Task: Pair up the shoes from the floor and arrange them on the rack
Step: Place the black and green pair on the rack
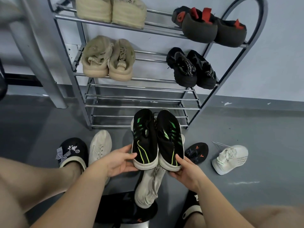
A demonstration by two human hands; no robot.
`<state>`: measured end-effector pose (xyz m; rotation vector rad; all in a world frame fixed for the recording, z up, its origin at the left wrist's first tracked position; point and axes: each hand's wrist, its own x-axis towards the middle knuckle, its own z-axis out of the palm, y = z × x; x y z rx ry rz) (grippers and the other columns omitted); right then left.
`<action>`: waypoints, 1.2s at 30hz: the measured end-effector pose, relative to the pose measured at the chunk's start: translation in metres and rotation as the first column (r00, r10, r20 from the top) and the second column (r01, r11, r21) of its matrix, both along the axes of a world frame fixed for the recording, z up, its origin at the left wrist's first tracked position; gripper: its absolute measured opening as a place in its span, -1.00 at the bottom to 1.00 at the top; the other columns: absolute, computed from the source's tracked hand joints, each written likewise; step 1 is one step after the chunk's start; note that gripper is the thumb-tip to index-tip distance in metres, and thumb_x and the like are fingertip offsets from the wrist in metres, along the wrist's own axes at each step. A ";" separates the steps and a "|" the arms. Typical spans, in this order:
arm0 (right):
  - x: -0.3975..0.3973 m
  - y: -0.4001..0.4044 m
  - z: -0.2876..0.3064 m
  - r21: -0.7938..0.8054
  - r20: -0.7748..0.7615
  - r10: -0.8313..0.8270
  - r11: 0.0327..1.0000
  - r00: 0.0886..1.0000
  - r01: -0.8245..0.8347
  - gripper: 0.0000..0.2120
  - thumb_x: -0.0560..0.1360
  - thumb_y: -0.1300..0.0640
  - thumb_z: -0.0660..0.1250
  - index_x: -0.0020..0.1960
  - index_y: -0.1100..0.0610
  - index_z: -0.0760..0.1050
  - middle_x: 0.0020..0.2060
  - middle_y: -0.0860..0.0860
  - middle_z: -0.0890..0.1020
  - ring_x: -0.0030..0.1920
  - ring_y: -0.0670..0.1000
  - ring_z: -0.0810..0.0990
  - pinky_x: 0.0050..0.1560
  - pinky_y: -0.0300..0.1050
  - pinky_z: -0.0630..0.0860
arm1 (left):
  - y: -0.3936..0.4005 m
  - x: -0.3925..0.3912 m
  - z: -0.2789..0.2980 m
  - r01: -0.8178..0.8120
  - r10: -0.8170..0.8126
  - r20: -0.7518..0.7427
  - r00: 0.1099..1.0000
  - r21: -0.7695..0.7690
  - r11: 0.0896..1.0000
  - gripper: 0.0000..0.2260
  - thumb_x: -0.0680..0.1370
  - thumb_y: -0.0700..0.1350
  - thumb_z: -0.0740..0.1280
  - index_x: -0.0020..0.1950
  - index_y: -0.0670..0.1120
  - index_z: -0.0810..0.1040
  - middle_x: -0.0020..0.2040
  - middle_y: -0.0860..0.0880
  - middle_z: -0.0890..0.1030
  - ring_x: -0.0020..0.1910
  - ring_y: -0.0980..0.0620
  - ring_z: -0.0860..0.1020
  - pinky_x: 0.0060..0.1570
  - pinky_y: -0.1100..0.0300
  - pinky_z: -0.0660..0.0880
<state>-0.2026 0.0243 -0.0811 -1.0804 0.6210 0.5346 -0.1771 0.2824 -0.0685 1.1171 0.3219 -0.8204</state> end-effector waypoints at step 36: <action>0.163 0.138 0.021 -0.044 0.193 0.101 0.995 0.976 -0.094 -0.85 0.55 0.11 0.29 0.11 0.06 0.54 -0.05 0.03 0.68 -0.06 0.01 0.62 0.09 -0.03 0.52 | 0.079 0.117 0.000 -0.636 0.646 0.080 0.759 -0.117 0.762 -0.67 0.64 -0.11 0.11 0.40 -0.06 0.39 0.24 -0.06 0.56 0.11 0.03 0.56 0.02 0.09 0.50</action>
